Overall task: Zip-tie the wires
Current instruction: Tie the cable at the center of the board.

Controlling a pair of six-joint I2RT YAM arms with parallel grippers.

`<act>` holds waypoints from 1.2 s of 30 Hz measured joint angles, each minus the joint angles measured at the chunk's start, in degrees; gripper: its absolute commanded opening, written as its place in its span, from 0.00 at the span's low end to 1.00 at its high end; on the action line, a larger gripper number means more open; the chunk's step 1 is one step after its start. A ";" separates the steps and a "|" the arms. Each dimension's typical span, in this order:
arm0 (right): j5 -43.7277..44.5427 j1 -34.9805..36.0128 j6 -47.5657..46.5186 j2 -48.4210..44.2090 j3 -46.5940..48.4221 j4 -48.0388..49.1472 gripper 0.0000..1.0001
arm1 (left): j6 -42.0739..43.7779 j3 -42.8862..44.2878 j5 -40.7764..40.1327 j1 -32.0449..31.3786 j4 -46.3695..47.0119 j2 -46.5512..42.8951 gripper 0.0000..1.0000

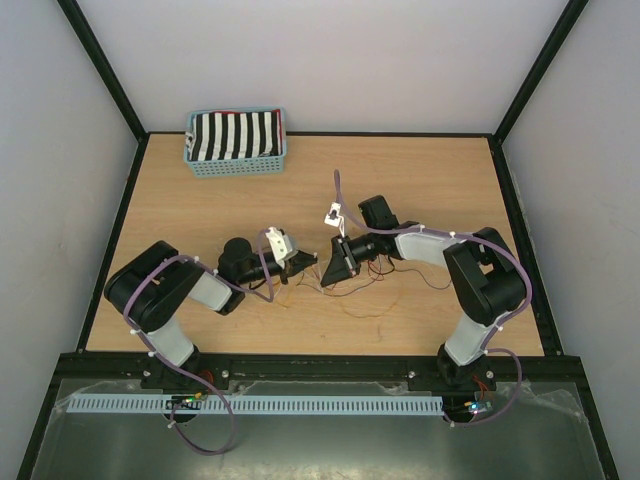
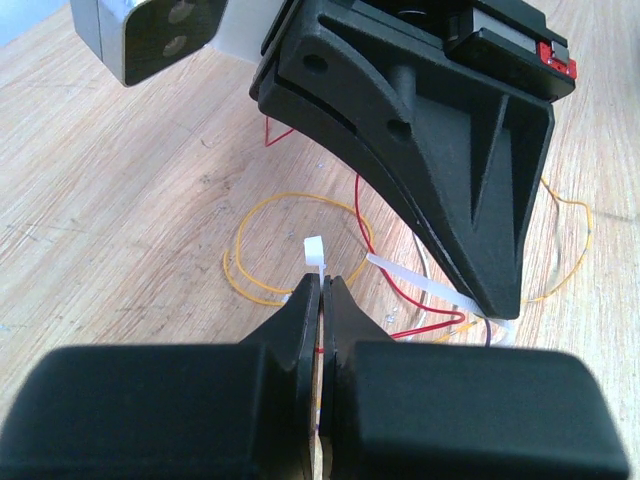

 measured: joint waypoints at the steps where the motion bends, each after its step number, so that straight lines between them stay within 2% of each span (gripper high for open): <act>1: -0.04 0.00 -0.09 0.00 -0.04 -0.04 0.00 | 0.35 0.00 0.00 0.00 0.02 0.00 0.00; 21: -1.05 -0.28 -0.74 -0.07 -0.52 -0.79 0.00 | 8.09 -0.63 -1.44 -1.99 0.04 0.87 0.00; 36: -1.27 -0.74 -1.40 -0.07 -0.52 -1.73 0.00 | 10.56 -1.18 -1.95 -3.26 0.04 0.87 0.00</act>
